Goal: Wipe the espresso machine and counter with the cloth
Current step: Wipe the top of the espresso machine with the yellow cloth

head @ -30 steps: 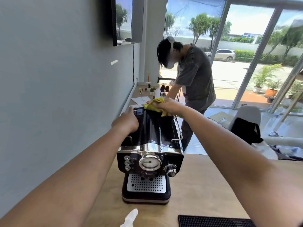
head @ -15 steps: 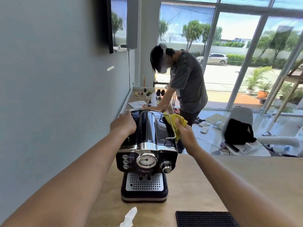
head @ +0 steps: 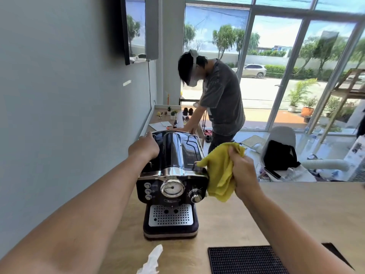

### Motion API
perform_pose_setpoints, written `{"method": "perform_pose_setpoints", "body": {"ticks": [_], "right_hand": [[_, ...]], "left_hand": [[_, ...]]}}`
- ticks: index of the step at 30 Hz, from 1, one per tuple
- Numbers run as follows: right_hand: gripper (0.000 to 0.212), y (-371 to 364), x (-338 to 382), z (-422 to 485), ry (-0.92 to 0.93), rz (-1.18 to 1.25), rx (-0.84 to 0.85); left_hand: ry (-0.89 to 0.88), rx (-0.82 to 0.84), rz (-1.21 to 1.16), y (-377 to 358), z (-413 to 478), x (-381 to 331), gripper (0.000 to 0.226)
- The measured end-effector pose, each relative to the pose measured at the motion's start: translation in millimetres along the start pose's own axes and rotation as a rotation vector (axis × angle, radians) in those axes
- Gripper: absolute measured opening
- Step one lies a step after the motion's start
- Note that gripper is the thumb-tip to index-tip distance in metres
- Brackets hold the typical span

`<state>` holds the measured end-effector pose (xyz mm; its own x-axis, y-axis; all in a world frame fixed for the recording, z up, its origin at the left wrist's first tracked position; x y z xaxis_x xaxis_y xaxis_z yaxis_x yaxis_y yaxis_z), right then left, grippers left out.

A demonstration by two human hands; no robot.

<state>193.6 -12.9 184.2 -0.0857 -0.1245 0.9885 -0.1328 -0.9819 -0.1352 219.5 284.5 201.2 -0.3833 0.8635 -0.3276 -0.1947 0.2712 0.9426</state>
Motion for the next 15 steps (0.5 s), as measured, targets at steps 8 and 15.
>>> {"method": "perform_pose_setpoints", "body": {"ticks": [8, 15], "right_hand": [[0.026, -82.4, 82.3, 35.7, 0.436, -0.269, 0.054], [0.047, -178.0, -7.9, 37.7, 0.293, -1.207, 0.574]], "left_hand": [[-0.007, -0.008, 0.0, -1.0, 2.0, -0.4, 0.068], [-0.003, -0.001, -0.031, -0.6, 3.6, 0.8, 0.064]]}}
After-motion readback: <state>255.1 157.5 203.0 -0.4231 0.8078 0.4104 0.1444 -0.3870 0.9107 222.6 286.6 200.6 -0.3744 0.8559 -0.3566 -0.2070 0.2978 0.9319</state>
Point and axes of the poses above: each hand's wrist, its own z-axis towards the middle knuckle, its own y-axis out of the back of the hand, x = y × z, the point moved 7 cm from there along z, towards the middle knuckle, and after that the axes turned 2 degrees about -z, right-handed, at the moved point
